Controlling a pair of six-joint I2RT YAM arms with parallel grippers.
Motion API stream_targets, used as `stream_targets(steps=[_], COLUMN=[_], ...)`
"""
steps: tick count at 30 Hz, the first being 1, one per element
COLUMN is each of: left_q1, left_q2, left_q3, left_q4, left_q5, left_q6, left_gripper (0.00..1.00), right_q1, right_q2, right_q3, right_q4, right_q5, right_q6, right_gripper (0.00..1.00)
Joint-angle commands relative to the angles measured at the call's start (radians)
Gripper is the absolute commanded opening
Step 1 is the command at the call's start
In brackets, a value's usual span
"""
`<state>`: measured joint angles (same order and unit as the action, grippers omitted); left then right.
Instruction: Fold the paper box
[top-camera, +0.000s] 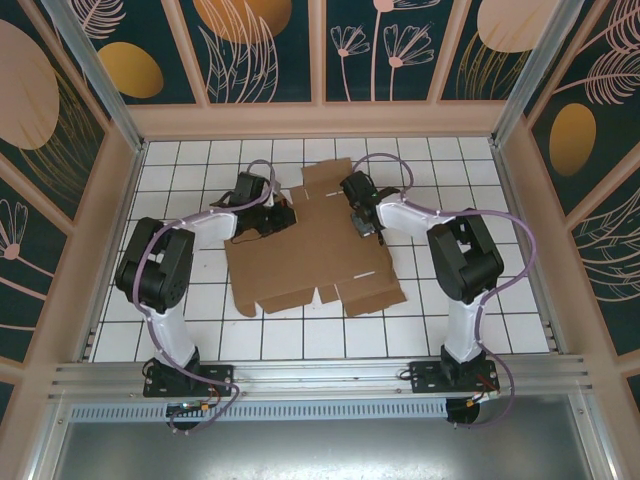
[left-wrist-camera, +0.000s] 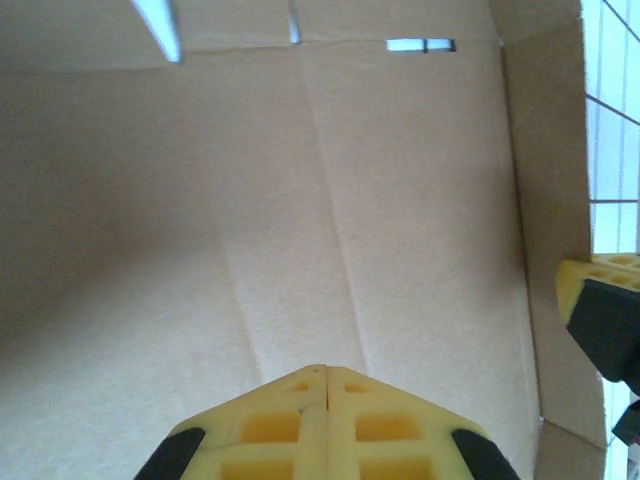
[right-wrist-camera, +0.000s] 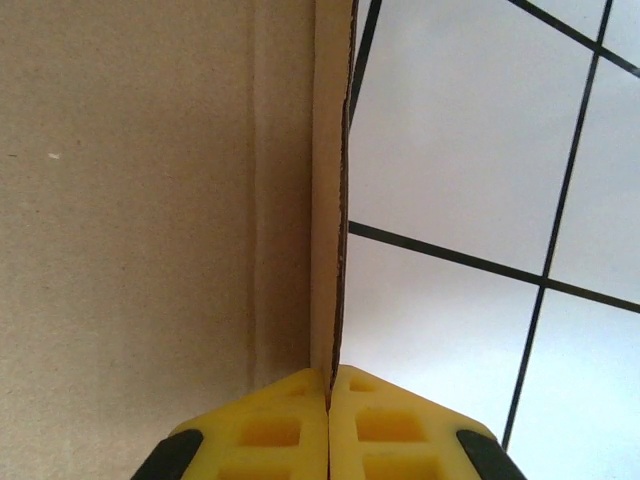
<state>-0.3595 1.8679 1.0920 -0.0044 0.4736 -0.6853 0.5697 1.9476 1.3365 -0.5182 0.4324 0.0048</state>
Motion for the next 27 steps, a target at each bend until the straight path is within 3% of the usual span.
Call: stream_targets(steps=[1,6,10,13,16,19,27], left_q1=[-0.003,-0.003,-0.002,-0.003,-0.002,-0.001,-0.002], left_q2=[0.045,0.090,0.106,0.109,0.109,0.111,0.121], left_q3=[-0.046,-0.046,-0.042,-0.043,-0.039,-0.035,-0.032], left_q4=[-0.034,-0.043,-0.060,-0.066,-0.071,-0.074,-0.078], left_q5=[-0.018,-0.031,-0.051,-0.062,-0.071,-0.068,-0.064], left_q6=[0.006,0.026,0.040,0.048,0.051,0.056,0.065], left_gripper=[0.03,0.00,0.00,0.00,0.00,0.00,0.00], right_q1=[0.025,-0.017,-0.164,-0.260,-0.320,-0.368,-0.431], right_q2=[0.040,-0.023,-0.101,-0.133,-0.148,-0.140,-0.070], right_q3=[0.023,-0.016,-0.088,-0.141,-0.199,-0.242,-0.309], right_q4=[-0.052,0.018,0.107,0.163,0.238,0.303,0.419], right_q5=[0.063,-0.150,-0.436,-0.648,-0.795,-0.970,-1.230], right_q6=[-0.012,0.011,0.053,0.088,0.105,0.122,0.188], right_gripper=[0.07,0.14,0.22,0.34,0.45,0.49,0.54])
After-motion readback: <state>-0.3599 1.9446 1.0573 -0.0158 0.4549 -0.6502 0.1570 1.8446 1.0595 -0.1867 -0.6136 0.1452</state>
